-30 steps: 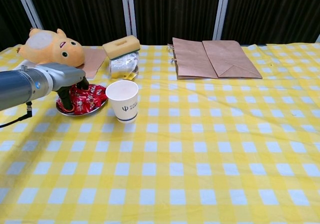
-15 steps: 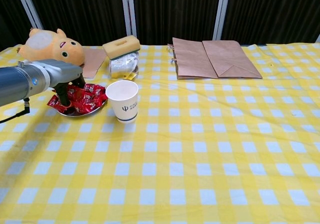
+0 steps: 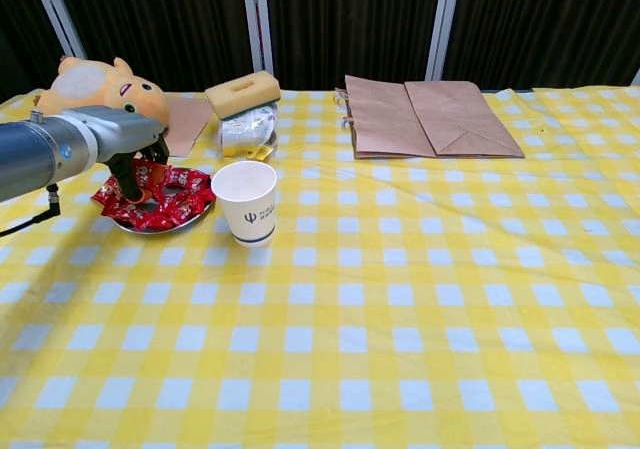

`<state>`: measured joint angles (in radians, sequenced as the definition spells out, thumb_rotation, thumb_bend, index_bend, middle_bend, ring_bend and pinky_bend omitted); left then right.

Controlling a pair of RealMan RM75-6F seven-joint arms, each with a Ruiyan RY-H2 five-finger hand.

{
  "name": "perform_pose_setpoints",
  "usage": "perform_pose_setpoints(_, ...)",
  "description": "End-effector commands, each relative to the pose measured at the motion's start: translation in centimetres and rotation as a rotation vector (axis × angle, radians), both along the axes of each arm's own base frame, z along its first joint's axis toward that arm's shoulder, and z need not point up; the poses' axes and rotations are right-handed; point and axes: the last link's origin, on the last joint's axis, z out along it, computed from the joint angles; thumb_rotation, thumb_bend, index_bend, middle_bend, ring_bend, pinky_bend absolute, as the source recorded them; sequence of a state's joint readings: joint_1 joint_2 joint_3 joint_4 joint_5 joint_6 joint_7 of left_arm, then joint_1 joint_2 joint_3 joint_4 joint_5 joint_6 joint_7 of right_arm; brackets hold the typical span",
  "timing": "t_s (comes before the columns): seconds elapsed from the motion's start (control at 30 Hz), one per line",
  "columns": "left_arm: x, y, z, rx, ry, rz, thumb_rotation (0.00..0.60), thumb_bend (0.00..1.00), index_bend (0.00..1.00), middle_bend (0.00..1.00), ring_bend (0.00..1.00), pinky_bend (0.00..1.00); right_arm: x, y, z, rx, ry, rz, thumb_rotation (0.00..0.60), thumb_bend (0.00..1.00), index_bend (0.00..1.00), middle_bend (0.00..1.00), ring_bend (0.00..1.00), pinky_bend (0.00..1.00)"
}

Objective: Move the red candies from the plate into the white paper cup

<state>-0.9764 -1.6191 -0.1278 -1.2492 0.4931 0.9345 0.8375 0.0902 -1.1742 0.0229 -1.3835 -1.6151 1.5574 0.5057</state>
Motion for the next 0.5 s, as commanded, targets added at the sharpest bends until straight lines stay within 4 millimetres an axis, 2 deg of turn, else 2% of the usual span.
perform_pose_setpoints(0.03, 0.1, 0.1, 0.3, 0.006, -0.005, -0.003, 0.6, 0.44, 0.59, 0.53, 0.96, 0.96, 0.0, 0.0, 0.0, 0.0, 0.0, -0.001, 0.6, 0.42, 0.0, 0.0, 0.0, 0.0)
perform_pose_setpoints(0.5, 1.7, 0.0, 3.0, 0.043, -0.035, -0.048, 0.6, 0.44, 0.59, 0.53, 0.96, 0.96, 0.0, 0.0, 0.0, -0.003, 0.004, 0.002, 0.6, 0.42, 0.0, 0.0, 0.0, 0.0)
